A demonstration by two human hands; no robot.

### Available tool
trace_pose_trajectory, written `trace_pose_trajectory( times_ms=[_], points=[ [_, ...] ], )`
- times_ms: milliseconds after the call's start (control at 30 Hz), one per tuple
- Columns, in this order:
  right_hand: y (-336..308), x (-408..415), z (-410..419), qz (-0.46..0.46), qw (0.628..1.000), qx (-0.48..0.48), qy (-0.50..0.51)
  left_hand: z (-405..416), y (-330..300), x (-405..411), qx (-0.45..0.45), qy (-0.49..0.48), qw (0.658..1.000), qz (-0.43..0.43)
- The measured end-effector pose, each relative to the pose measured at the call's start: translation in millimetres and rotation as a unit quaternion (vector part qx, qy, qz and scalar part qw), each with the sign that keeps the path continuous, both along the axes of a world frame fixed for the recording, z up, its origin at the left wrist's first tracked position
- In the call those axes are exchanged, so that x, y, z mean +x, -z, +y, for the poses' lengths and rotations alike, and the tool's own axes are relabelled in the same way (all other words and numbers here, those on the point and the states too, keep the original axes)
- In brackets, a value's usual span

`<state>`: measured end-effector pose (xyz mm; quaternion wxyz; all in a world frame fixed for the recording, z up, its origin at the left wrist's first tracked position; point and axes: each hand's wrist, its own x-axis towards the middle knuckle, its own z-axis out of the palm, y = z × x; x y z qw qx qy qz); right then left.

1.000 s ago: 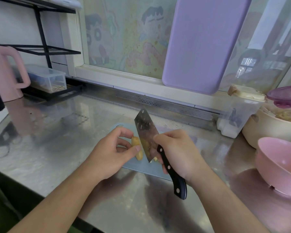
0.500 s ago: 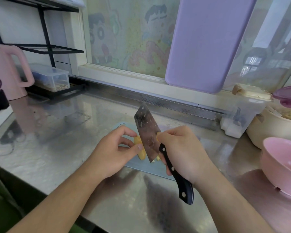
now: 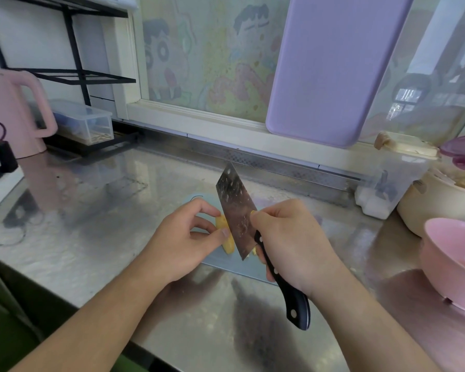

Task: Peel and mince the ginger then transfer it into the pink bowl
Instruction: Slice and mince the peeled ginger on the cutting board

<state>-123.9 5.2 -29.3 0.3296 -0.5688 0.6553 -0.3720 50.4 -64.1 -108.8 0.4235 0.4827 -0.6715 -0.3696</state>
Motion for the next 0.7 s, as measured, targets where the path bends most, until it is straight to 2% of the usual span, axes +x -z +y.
trace_pose_trajectory(
  times_ms=[167,300,367,467,700],
  points=[
    [5.0,5.9,-1.7,0.052,0.998,-0.013,0.017,0.0,-1.1,-1.7,-0.016,-0.013,1.0,-0.008],
    [12.1,13.8,2.0,0.183,0.982,-0.032,-0.031,0.7,-2.0,-1.7,-0.022,-0.013,0.999,-0.018],
    [12.7,15.9,3.9,0.201,0.978,-0.041,-0.038,0.2,-2.3,-1.8,-0.025,-0.014,0.999,-0.021],
    [8.1,11.6,1.8,0.183,0.982,-0.026,-0.031,0.0,-2.2,-1.7,-0.021,-0.024,0.999,-0.015],
    [8.1,0.7,-4.6,0.058,0.998,0.005,0.005,0.4,-1.9,-2.0,-0.015,-0.014,1.0,-0.011]
  ],
)
